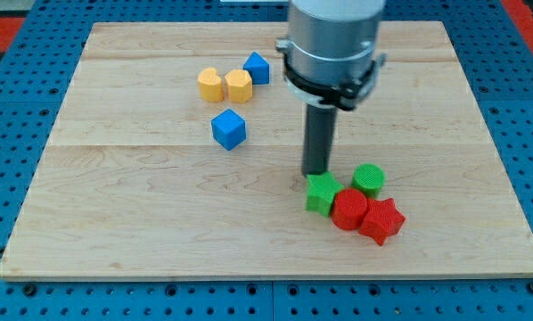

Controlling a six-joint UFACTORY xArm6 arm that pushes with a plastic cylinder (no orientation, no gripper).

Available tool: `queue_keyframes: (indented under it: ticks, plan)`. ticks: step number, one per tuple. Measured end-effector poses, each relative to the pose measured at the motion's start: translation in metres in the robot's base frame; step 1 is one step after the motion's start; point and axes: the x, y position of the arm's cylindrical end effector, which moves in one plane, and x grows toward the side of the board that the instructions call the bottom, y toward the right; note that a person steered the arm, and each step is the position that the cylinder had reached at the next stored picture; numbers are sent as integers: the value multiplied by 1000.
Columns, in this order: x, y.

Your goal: Keep the blue cube at the bottom side of the yellow heart

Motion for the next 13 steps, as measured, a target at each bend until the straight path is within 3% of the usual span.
queue_keyframes:
  ticks: [1,2,3,4,5,6,7,8,9,10,11,12,13]
  plan:
    - [11,-84]
    - [29,-123]
    - [-30,-152]
    - [-61,-115]
    - [-61,-56]
    - [-95,-48]
    - [-103,-114]
    - [-94,-13]
    - [-40,-13]
    - [0,-133]
    - [-65,-108]
    - [-83,-101]
    - [-40,-104]
